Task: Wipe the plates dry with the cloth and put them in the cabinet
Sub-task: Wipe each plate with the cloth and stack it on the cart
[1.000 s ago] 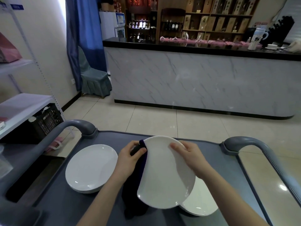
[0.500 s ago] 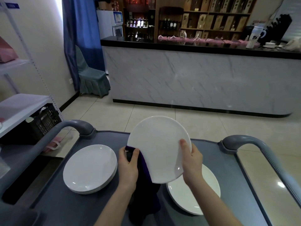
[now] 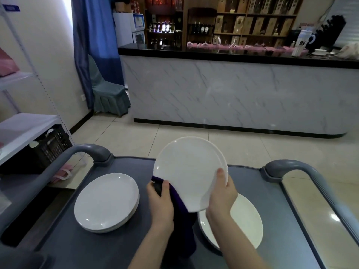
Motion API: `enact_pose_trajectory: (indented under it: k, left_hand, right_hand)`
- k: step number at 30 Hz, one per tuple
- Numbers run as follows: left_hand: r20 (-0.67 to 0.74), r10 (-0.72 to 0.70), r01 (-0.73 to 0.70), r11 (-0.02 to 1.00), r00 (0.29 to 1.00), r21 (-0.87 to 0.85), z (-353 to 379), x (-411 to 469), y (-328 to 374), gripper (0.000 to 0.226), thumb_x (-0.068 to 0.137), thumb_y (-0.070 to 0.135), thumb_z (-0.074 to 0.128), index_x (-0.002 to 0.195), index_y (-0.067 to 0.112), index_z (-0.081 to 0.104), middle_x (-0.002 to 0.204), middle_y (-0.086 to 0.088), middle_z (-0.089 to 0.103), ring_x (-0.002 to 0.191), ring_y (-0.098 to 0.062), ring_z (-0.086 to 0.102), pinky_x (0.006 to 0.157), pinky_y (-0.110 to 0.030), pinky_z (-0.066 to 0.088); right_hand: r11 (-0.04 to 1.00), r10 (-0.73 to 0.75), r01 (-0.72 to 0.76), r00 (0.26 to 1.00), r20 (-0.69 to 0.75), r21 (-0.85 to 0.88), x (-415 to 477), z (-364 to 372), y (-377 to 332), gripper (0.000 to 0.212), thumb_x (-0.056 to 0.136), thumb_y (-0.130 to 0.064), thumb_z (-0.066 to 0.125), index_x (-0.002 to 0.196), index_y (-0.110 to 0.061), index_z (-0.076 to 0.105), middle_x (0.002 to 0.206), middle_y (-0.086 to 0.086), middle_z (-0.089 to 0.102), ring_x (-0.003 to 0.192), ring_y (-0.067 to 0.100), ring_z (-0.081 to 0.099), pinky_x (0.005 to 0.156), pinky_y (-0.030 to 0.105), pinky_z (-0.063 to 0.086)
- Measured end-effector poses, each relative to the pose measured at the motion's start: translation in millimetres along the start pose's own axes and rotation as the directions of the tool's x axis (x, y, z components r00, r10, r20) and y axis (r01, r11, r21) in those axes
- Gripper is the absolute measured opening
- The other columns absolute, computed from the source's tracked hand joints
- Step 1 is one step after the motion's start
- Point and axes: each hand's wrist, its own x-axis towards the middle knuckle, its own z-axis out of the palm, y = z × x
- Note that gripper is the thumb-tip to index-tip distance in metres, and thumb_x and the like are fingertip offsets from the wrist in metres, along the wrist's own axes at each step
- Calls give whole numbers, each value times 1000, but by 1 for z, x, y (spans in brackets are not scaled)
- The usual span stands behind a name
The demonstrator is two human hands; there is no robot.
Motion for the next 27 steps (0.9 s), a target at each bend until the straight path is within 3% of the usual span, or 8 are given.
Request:
enact_pose_trajectory:
  k: [4, 9, 11, 13, 16, 18, 23, 27]
  left_hand:
    - [-76, -45, 42, 998, 996, -44, 12, -13, -3, 13, 100, 23, 54, 110, 19, 47, 102, 3, 60, 92, -8, 59, 81, -25, 45]
    - [-56, -54, 51, 997, 997, -53, -2, 8, 4, 9, 100, 19, 55, 108, 18, 52, 105, -1, 60, 95, -16, 58, 88, -32, 48]
    - [-62, -49, 47, 998, 997, -35, -9, 17, 6, 17, 99, 21, 56, 114, 13, 53, 108, -2, 62, 97, -18, 58, 89, -33, 49]
    - [-61, -66, 66, 998, 996, -11, -15, 23, 7, 22, 99, 24, 57, 118, 13, 53, 111, -2, 62, 100, -18, 59, 90, -35, 50]
    - [-49, -98, 98, 995, 994, 13, -20, 30, 7, 25, 99, 26, 56, 121, 14, 54, 114, -3, 63, 102, -19, 60, 88, -35, 50]
    - [-31, -124, 125, 992, 992, 19, -20, 31, 9, 26, 99, 28, 56, 122, 15, 55, 115, -2, 64, 106, -20, 60, 92, -38, 51]
    - [34, -127, 125, 990, 991, 62, -20, 31, 14, 29, 100, 30, 53, 124, 14, 55, 118, -3, 65, 109, -22, 62, 98, -44, 51]
    - [101, -197, 196, 981, 975, 20, -21, 34, 21, 31, 100, 36, 53, 120, 13, 57, 113, -6, 68, 104, -23, 65, 84, -37, 55]
  right_hand:
    - [998, 25, -26, 1000, 12, 51, -10, 6, 6, 20, 100, -40, 50, 96, -30, 67, 93, -8, 70, 86, 12, 67, 65, 26, 51]
    - [920, -141, 268, 907, 396, -287, 12, -29, 7, 13, 100, -35, 56, 108, -37, 65, 96, -18, 72, 97, 8, 67, 85, 33, 57]
    - [824, -239, 453, 822, 516, -340, 18, -44, 4, 33, 97, -32, 61, 126, -48, 56, 115, -34, 65, 110, -6, 60, 90, 10, 47]
    - [611, -363, 691, 679, 639, -387, 22, -54, 0, 53, 93, -30, 68, 142, -39, 49, 144, -28, 47, 132, -8, 43, 104, 3, 31]
    - [115, -410, 965, 261, 874, -235, 26, -59, -3, 56, 87, -37, 75, 139, -26, 57, 154, -7, 43, 146, 11, 33, 121, 33, 25]
    - [-122, -306, 985, 76, 949, -118, 28, -57, -4, 61, 80, -43, 79, 135, -23, 62, 151, -1, 48, 145, 23, 38, 118, 48, 27]
    - [-298, -235, 955, -57, 970, -16, 29, -48, -2, 57, 70, -11, 90, 123, -21, 71, 135, 4, 64, 125, 26, 61, 100, 48, 52]
    - [-329, -281, 944, -105, 954, 7, 31, -51, 0, 61, 67, 3, 86, 121, -20, 72, 130, 1, 67, 118, 23, 66, 92, 37, 56]
